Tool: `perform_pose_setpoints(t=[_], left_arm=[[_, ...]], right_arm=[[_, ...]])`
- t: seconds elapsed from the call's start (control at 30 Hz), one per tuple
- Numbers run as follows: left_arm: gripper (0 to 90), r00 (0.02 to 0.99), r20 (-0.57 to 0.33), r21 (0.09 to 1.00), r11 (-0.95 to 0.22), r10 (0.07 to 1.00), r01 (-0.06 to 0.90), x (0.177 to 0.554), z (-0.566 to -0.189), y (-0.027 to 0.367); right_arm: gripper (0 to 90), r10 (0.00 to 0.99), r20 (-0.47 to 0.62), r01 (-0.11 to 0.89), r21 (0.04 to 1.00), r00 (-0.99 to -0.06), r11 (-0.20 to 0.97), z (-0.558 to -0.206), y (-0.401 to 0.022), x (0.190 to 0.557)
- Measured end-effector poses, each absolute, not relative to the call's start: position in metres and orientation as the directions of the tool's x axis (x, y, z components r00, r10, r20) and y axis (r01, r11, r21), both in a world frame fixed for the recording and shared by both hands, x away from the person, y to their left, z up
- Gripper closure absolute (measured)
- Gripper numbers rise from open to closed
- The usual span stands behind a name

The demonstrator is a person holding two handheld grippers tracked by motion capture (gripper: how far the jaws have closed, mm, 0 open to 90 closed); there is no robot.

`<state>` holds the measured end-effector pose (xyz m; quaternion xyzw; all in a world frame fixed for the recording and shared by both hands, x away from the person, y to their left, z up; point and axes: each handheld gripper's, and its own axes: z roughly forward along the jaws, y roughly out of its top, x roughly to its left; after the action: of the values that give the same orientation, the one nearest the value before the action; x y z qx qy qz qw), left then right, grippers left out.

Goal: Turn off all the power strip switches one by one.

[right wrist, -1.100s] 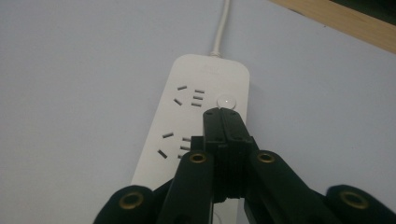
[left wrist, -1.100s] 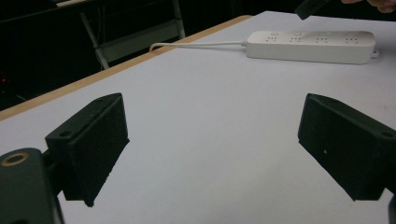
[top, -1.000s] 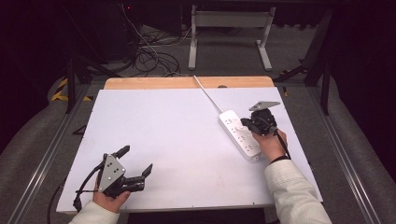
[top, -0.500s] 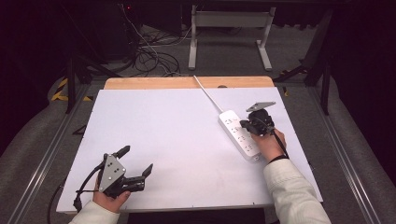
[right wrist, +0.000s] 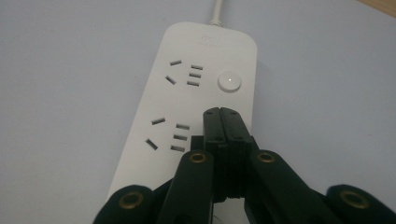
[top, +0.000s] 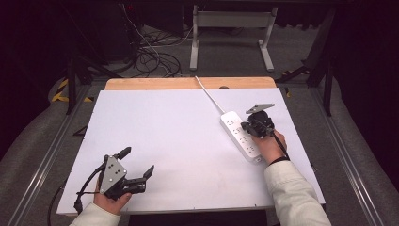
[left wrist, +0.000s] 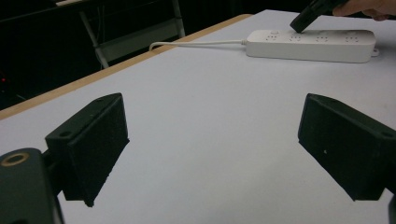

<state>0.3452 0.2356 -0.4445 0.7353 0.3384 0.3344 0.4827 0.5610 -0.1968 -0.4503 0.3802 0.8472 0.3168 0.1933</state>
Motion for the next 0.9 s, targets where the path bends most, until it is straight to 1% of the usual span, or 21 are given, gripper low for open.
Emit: perform_pose_setpoints(t=[0.9], left_arm=[[9.2, 0.548, 0.168, 0.936, -0.307, 0.819, 0.172, 0.3447, -0.4445, 0.2358]], right_arm=[[90.0, 0.780, -0.080, 0.522, 0.700, -0.620, 0.487, -0.4541, -0.1969, 0.5592]])
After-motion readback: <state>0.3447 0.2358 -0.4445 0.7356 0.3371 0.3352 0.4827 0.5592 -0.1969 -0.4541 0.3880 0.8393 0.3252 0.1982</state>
